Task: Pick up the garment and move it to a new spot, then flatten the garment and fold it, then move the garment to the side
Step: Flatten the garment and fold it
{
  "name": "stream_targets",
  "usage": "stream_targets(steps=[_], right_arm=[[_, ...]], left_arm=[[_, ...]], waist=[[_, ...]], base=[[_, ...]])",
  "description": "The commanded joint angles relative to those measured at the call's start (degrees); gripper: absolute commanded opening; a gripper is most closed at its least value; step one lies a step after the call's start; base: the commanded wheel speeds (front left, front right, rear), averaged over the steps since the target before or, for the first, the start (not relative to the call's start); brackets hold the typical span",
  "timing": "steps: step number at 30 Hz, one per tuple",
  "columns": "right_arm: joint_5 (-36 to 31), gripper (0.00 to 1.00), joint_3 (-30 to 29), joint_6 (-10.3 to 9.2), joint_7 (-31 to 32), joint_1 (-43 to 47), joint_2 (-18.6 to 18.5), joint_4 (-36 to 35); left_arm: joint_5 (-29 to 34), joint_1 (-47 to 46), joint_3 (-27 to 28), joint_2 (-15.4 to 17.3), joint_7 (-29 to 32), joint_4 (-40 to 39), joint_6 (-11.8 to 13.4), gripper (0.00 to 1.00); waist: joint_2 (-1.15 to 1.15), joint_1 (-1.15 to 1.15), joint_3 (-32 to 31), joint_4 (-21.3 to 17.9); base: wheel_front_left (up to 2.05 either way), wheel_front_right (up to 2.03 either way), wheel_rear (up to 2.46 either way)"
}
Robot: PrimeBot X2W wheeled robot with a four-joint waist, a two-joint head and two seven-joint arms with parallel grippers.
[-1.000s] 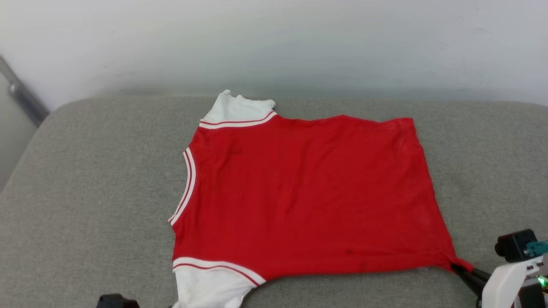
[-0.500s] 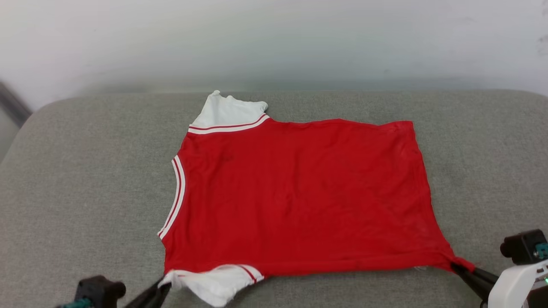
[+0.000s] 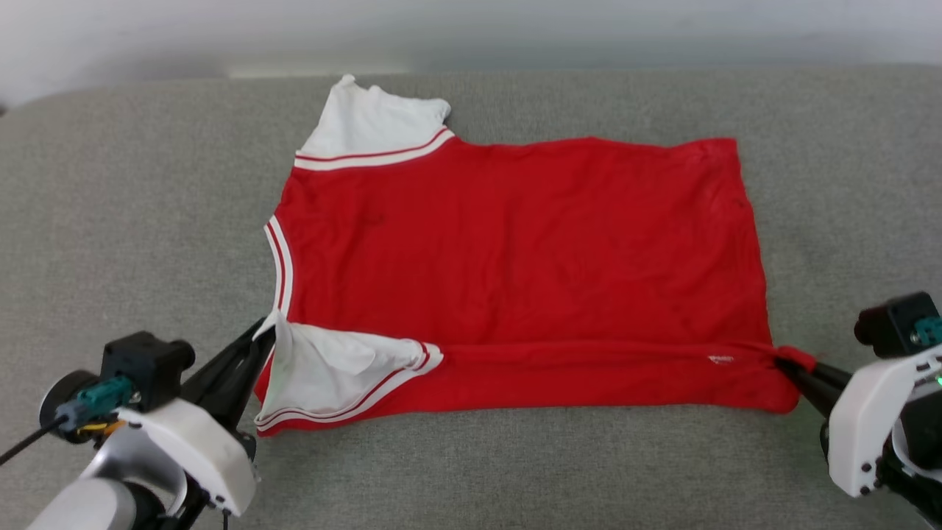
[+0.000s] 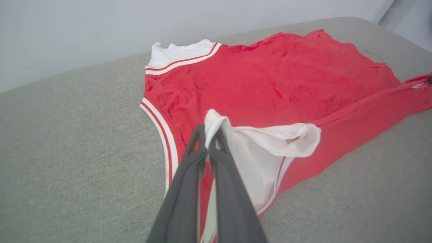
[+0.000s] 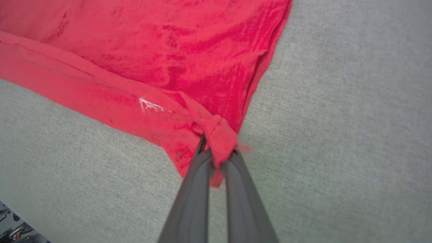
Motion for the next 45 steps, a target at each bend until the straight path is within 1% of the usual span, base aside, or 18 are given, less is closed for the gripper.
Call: stream_targets(steps=[1,5,12,13,14,15,16,17,18,20,25,29,31,33,37,41,45], right_arm=[[-0.49,0.0,-0.05,-0.04,0.41,-1.73,0.83,0.48],[-2.35,0.0,0.76,-0.04,2.08,-5.2,1.45,2.01],[-5.16,0.0,2.37,-0.04,2.65,-9.62,2.55,5.34],[-5.46,0.0,2.6,-0.04,2.76,-9.95,2.73,5.98],[-5.71,0.0,2.88,-0.04,2.9,-10.25,3.03,6.63],[-6.04,0.0,3.09,-0.04,2.94,-10.57,3.34,7.22],[-6.42,0.0,3.33,-0.04,2.82,-10.76,3.57,7.75],[-6.69,0.36,3.39,-0.04,2.51,-10.86,3.88,8.3],[-6.84,1.0,3.37,-0.04,2.3,-10.94,4.32,8.75],[-7.01,1.0,3.27,-0.04,1.82,-11.04,5.0,9.2],[-8.21,1.0,3.01,-0.04,1.26,-10.18,5.37,9.5],[-9.01,1.0,1.22,-0.04,1.61,-8.43,6.52,8.5],[-9.92,1.0,-0.21,-0.04,2.23,-7.07,7.2,7.68],[-10.68,1.0,-2.02,-0.04,3.29,-5.42,8.27,6.68],[-13.59,1.0,-6.16,-0.04,5.79,-2.15,10.9,3.75],[-16.91,1.0,-9.27,-0.04,7.79,0.18,14.19,-0.4],[-18.5,1.0,-11.27,-0.04,9.48,1.5,16.47,-4.36]], left_arm=[[0.62,-1.98,-0.34,-0.48,-0.02,1.3,-0.39,0.0],[1.64,-6.62,-1.55,-1.83,-0.04,6.21,-1.69,0.0],[3.17,-12.51,-3.83,-4.27,-0.77,15.38,-3.25,0.0],[3.32,-13.19,-4.01,-4.68,-1.14,16.45,-3.43,0.05],[3.58,-13.73,-4.26,-4.99,-1.37,17.69,-3.56,0.25],[4.04,-14.24,-4.65,-5.44,-1.82,18.69,-3.55,0.56],[4.33,-14.73,-4.93,-6.02,-2.29,19.77,-3.4,1.0],[4.43,-14.96,-5.24,-6.44,-2.54,20.83,-3.36,1.0],[4.6,-15.13,-5.52,-6.87,-2.87,21.66,-3.39,1.0],[4.88,-15.37,-5.56,-7.59,-3.84,23.17,-3.01,1.0],[3.72,-13.09,-4.22,-9.08,-5.74,24.48,-0.61,1.0],[1.26,-10.54,-2.07,-10.11,-7.1,22.61,1.76,1.0],[0.89,-8.8,-1.51,-10.12,-7.19,21.15,3.2,1.0],[0.31,-6.81,-1.21,-10.12,-6.2,19.59,4.76,1.0],[-2.39,-2.28,-1.55,-10.36,-1.6,15.59,7.1,1.0],[-3.19,1.67,-1.22,-9.16,1.1,11.54,9.81,1.0],[-3.76,3.68,-1.4,-8.54,3.17,9.19,11.23,1.0]], waist=[[0.0,-0.01,2.65,0.17],[0.0,-0.01,4.92,0.37],[0.0,-0.01,6.83,0.72],[0.0,-0.01,6.92,0.76],[0.0,-0.01,6.94,0.78],[0.0,-0.01,6.85,0.8],[0.0,-0.01,6.6,0.87],[0.0,-0.01,6.25,0.92],[0.0,-0.01,5.86,0.95],[0.0,-0.01,4.83,0.99],[0.0,-0.01,1.86,1.01],[0.0,-0.01,-0.25,0.99],[0.0,-0.01,-1.0,1.02],[0.0,-0.01,-1.52,0.99],[0.0,-0.01,-2.0,0.78],[0.0,-0.01,-1.29,0.09],[0.0,-0.01,0.14,-0.41]], base=[[0.0,0.0,0.0],[0.0,0.0,0.0],[0.0,0.0,0.0],[0.0,0.0,0.0],[0.0,0.0,0.0],[0.0,0.0,0.0],[0.0,0.0,0.0],[0.0,0.0,0.0],[0.0,0.0,0.0],[0.0,0.0,0.0],[0.0,0.0,0.0],[0.0,0.0,0.0],[0.0,0.0,0.0],[0.0,0.0,0.0],[0.0,0.0,0.0],[0.0,0.0,0.0],[0.0,0.0,0.0]])
